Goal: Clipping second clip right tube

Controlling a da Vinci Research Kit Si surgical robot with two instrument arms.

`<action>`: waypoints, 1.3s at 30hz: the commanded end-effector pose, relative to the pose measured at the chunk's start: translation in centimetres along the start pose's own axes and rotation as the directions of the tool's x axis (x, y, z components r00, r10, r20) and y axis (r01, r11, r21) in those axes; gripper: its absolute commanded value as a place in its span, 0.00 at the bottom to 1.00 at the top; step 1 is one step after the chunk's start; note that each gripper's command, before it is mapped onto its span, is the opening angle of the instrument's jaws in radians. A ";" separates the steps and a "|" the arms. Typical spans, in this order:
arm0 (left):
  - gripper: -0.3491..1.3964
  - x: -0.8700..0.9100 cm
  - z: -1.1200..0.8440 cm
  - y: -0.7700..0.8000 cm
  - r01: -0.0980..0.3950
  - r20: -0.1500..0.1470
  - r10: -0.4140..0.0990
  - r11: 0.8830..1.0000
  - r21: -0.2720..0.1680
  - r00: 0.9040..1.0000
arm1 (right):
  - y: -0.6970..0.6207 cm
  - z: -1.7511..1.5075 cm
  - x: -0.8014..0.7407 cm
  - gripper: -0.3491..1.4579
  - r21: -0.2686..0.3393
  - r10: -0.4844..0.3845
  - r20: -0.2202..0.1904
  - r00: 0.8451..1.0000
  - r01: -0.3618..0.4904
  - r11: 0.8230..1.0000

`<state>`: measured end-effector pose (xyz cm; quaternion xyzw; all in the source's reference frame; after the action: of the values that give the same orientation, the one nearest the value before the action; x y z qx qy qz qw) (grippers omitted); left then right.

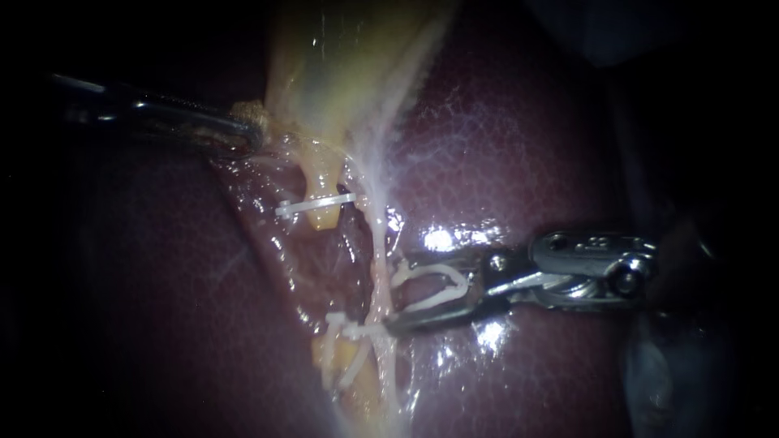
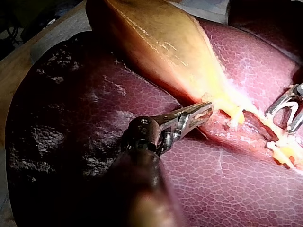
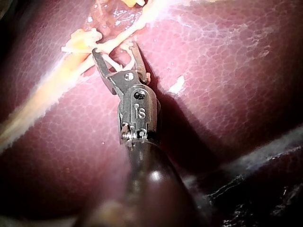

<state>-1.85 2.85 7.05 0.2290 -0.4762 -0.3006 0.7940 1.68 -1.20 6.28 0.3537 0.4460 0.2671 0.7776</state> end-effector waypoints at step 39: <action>0.00 0.02 0.01 0.00 -0.001 0.000 0.001 1.000 -0.005 1.000 | -0.50 0.15 0.34 0.39 0.373 0.264 -0.183 0.947 -0.182 0.910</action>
<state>-1.85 2.84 7.07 0.2269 -0.4758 -0.3013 0.7946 2.01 -1.30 5.77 0.5019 0.5300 0.3097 0.6093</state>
